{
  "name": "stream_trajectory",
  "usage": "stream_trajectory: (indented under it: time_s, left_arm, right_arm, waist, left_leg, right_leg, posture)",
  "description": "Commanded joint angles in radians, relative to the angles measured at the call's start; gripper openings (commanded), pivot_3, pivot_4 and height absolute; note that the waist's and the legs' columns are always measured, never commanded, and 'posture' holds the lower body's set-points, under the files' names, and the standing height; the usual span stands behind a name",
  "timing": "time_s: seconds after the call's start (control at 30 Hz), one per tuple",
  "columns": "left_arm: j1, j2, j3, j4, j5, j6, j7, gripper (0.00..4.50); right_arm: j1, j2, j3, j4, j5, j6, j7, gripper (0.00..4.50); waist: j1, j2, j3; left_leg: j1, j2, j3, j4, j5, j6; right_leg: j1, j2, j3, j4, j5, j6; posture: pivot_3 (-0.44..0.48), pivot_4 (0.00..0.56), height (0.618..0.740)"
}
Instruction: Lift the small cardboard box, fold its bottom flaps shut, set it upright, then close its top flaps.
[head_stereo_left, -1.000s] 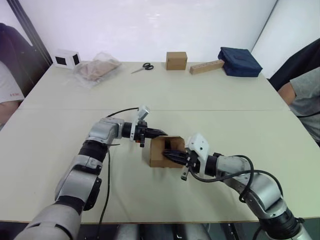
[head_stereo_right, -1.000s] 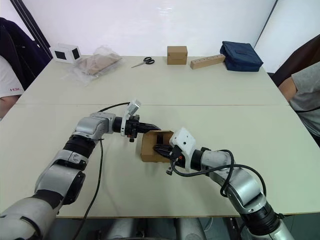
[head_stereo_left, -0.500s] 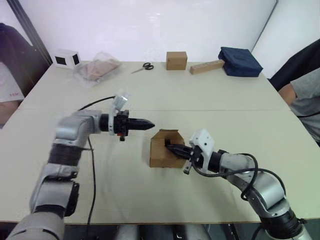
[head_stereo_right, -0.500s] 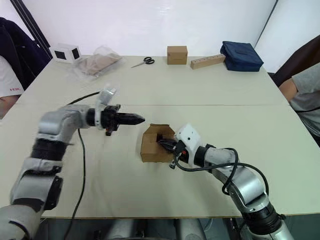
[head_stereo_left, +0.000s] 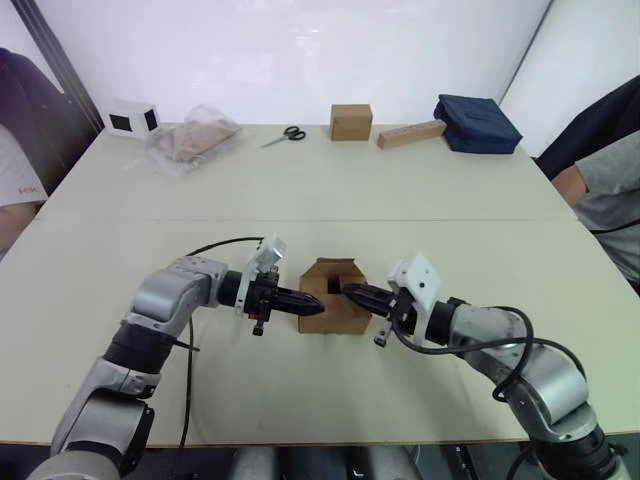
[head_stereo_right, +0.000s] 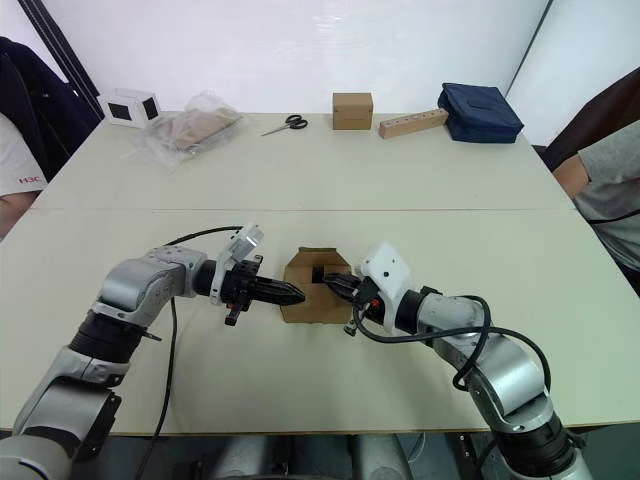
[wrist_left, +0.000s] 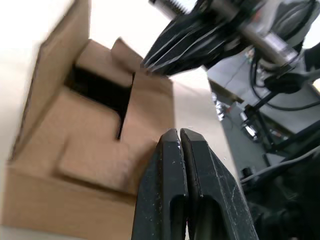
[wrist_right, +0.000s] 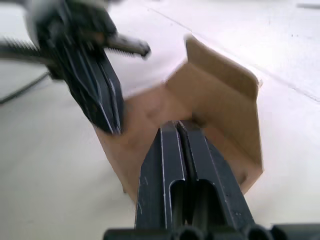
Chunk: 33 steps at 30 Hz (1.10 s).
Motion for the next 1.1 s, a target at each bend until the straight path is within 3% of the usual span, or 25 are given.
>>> stream_trajectory:
  time_s: [0.03,0.17,0.5,0.9,1.1]
  left_arm:
    - [-0.019,-0.005,-0.005,0.006,0.006,-0.016,0.004,0.06]
    - [-0.021,-0.011,0.000,0.010,0.006,-0.018,0.009,0.06]
    - [-0.014,-0.012,0.027,-0.024,-0.014,-0.001,0.041,0.06]
    - [0.014,0.005,0.038,-0.053,-0.042,0.004,0.069,0.06]
    - [0.016,0.087,0.083,-0.078,-0.079,0.030,0.040,0.06]
  right_arm:
    - [-0.086,0.013,-0.072,-0.049,0.077,0.032,-0.015,0.00]
    - [-0.170,0.019,-0.077,0.032,0.087,0.029,-0.013,0.00]
    - [-0.282,0.069,0.131,0.401,-0.106,-0.147,0.079,0.00]
    - [-0.149,0.025,0.180,0.291,-0.111,-0.079,0.150,0.00]
    - [-0.101,0.022,0.191,0.293,-0.153,-0.099,0.140,0.00]
  waist:
    - [0.002,0.000,0.000]
    - [0.003,0.000,0.000]
    - [0.000,0.000,0.000]
    - [0.001,0.000,0.000]
    - [0.000,0.000,0.000]
  left_leg:
    - [0.000,0.000,0.000,0.000,0.000,0.000]
    - [0.000,0.000,-0.001,0.000,0.000,0.000]
    - [0.000,0.000,0.000,-0.001,0.000,0.000]
    - [-0.001,0.000,0.000,-0.001,0.000,0.000]
    - [0.000,0.000,0.000,-0.001,0.000,0.000]
  right_leg:
    - [0.000,0.000,0.000,0.000,0.000,0.000]
    - [0.000,0.000,-0.001,0.000,0.000,0.000]
    - [0.000,0.000,-0.001,0.000,0.000,0.000]
    - [0.000,0.000,-0.001,-0.001,0.001,0.001]
    - [0.000,0.000,-0.001,0.000,0.000,0.000]
  posture:
    - [0.000,0.150,0.740]
    - [0.000,0.150,0.740]
    - [0.000,0.150,0.740]
    - [0.000,0.150,0.740]
    - [0.000,0.150,0.740]
